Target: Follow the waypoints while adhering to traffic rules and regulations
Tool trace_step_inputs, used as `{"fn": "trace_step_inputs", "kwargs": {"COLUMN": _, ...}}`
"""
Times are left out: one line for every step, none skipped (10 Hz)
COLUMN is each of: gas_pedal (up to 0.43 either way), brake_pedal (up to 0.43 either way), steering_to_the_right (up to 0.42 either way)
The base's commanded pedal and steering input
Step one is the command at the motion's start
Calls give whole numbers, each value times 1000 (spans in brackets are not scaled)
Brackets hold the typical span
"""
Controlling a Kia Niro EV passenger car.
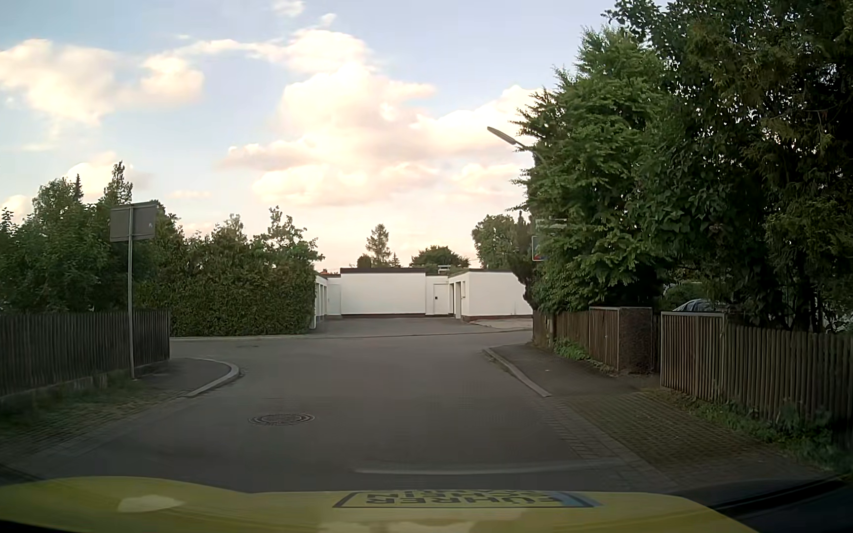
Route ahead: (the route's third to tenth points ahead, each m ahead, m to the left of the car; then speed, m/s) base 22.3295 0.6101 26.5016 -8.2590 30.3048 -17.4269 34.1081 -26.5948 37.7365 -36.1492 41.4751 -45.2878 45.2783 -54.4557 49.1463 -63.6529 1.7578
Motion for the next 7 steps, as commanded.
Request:
{"fn": "trace_step_inputs", "kwargs": {"gas_pedal": 0, "brake_pedal": 140, "steering_to_the_right": 130}}
{"fn": "trace_step_inputs", "kwargs": {"gas_pedal": 0, "brake_pedal": 146, "steering_to_the_right": 130}}
{"fn": "trace_step_inputs", "kwargs": {"gas_pedal": 0, "brake_pedal": 152, "steering_to_the_right": 130}}
{"fn": "trace_step_inputs", "kwargs": {"gas_pedal": 0, "brake_pedal": 152, "steering_to_the_right": 130}}
{"fn": "trace_step_inputs", "kwargs": {"gas_pedal": 0, "brake_pedal": 159, "steering_to_the_right": 129}}
{"fn": "trace_step_inputs", "kwargs": {"gas_pedal": 0, "brake_pedal": 152, "steering_to_the_right": 127}}
{"fn": "trace_step_inputs", "kwargs": {"gas_pedal": 0, "brake_pedal": 152, "steering_to_the_right": 126}}
